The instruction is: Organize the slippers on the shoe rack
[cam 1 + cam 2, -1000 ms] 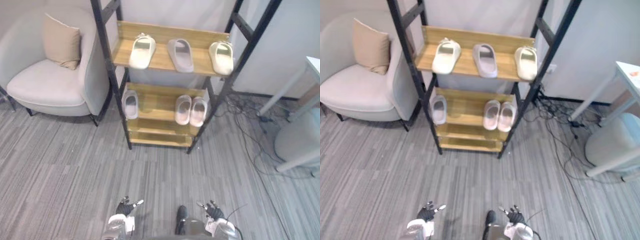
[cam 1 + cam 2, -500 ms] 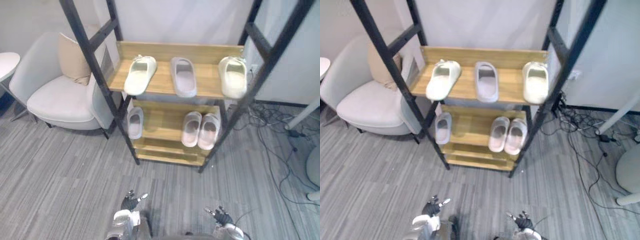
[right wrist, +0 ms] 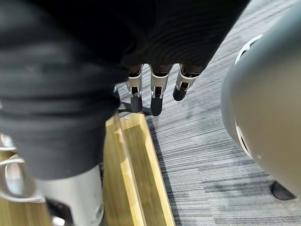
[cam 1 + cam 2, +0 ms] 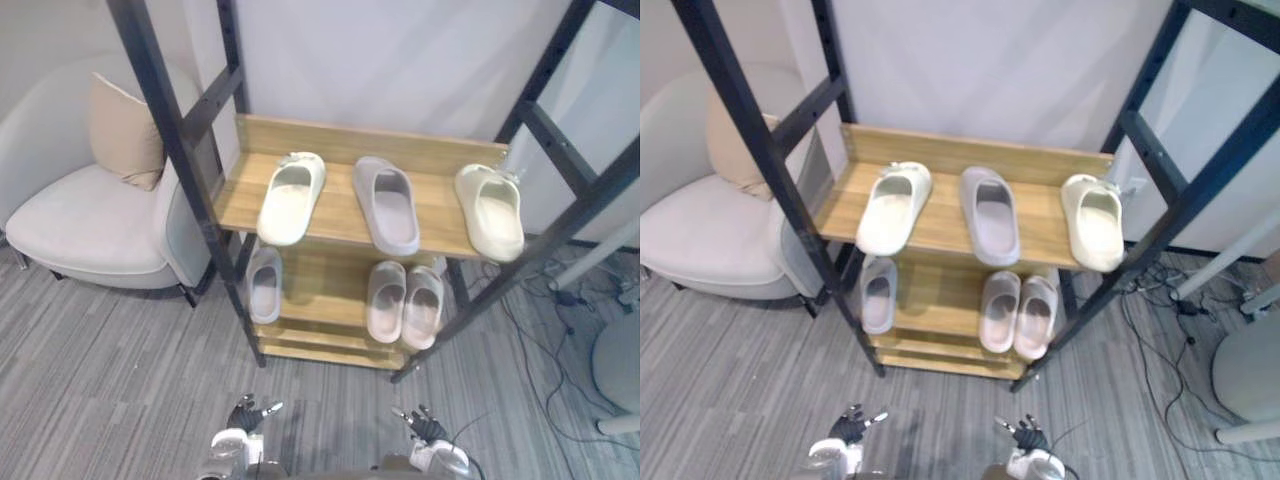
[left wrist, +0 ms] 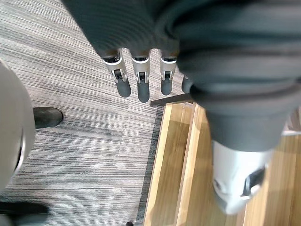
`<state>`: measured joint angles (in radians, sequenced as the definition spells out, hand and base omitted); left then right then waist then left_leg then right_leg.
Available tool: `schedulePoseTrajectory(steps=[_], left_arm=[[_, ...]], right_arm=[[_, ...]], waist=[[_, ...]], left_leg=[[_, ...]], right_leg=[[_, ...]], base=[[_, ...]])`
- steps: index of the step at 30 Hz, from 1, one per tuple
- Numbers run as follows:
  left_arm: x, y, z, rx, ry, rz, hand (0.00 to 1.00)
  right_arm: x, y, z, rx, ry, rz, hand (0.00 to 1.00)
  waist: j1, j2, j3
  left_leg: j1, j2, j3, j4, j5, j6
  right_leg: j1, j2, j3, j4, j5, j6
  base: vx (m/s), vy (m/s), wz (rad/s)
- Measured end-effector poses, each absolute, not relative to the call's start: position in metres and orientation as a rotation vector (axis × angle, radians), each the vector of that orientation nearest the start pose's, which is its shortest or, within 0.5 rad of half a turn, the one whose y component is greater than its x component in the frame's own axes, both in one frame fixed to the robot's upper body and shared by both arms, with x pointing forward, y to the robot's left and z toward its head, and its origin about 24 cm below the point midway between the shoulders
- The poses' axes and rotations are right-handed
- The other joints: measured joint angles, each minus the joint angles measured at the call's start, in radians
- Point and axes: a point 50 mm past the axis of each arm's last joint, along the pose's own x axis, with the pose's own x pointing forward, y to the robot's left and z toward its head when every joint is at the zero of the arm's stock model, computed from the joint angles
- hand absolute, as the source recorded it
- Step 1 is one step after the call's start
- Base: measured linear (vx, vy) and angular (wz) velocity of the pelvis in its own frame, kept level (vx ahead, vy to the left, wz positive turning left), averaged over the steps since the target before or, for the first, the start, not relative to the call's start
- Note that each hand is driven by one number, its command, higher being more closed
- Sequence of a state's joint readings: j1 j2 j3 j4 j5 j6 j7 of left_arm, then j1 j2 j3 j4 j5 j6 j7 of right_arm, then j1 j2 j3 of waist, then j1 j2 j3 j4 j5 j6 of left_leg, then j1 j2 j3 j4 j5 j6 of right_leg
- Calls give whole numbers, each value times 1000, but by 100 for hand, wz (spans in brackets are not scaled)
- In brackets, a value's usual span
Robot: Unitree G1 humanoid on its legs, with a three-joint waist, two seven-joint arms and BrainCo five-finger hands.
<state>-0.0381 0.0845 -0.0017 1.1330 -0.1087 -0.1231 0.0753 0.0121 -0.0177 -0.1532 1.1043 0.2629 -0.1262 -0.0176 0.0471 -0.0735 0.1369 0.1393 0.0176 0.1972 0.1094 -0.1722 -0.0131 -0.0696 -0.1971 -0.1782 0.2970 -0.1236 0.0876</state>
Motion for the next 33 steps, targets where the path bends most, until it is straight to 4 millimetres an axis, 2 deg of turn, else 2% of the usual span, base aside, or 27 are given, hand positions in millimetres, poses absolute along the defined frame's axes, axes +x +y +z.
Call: schedulePoseTrajectory(steps=[1, 3, 6, 9, 13, 17, 19, 22, 23, 27, 33], left_arm=[[132, 179, -155, 11, 984, 159, 0], [129, 177, -156, 4, 990, 161, 0], [123, 176, -158, 1, 1015, 159, 0], [123, 177, -158, 8, 1017, 144, 0], [123, 181, -158, 28, 1019, 138, 0], [122, 186, -158, 61, 1022, 126, 0], [122, 188, -157, 73, 1020, 128, 0], [119, 191, -158, 82, 1028, 149, 0], [119, 191, -158, 85, 1028, 155, 0], [115, 193, -159, 93, 1035, 170, 0], [109, 195, -160, 92, 1044, 185, 0]], right_arm=[[115, -187, -158, 232, 985, -329, 0], [112, -192, -159, 217, 997, -334, 0], [102, -200, -161, 197, 1027, -352, 0], [96, -202, -162, 195, 1040, -359, 0], [94, -201, -163, 190, 1043, -352, 0], [97, -197, -162, 163, 1034, -318, 0], [105, -193, -158, 134, 989, -283, 0], [124, -190, -141, 110, 849, -243, 0], [136, -190, -128, 107, 755, -232, 0], [154, -192, -88, 65, 523, -218, 0], [164, -190, -23, 60, 210, -201, 0]], waist=[[-1, 37, -10], [-1, 54, -14], [-2, 77, -26], [-5, 76, -26], [-9, 55, -26], [-11, 50, -26], [-11, 44, -23], [-11, 41, -23], [-17, 40, -23], [-43, 36, -23], [-54, 30, -25]], left_leg=[[2, 24, -17, -1, -7, -22], [2, 40, -18, -4, -7, -23], [4, 67, -45, -16, -3, -28], [3, 71, -50, -27, -1, -33], [2, 56, -49, -33, -1, -33], [0, 36, -46, -37, -1, -33], [0, 32, -38, -39, -2, -33], [-9, 28, -14, -39, -2, -34], [-19, 26, -8, -39, -2, -34], [-18, 25, 6, -39, -2, -34], [-18, 25, 13, -43, -3, -34]], right_leg=[[34, 26, -10, -40, -2, -4], [59, 48, -16, -95, 18, -5], [128, 97, -28, -250, 89, -20], [151, 109, -29, -321, 128, -22], [174, 101, -28, -381, 166, -13], [169, 84, -21, -385, 180, -1], [163, 81, -4, -386, 186, 2], [137, 79, 23, -390, 198, 5], [125, 78, 29, -392, 205, 5], [115, 78, 48, -393, 208, 6], [104, 80, 61, -393, 211, 7]], base=[[148, -151, 16], [102, -117, 1], [82, -105, -6], [18, -33, -5], [-32, 24, 0], [-53, 40, -3], [-68, 28, -17], [-62, 7, -23], [-55, -4, -25], [-25, -8, -14], [-6, -17, -8]])
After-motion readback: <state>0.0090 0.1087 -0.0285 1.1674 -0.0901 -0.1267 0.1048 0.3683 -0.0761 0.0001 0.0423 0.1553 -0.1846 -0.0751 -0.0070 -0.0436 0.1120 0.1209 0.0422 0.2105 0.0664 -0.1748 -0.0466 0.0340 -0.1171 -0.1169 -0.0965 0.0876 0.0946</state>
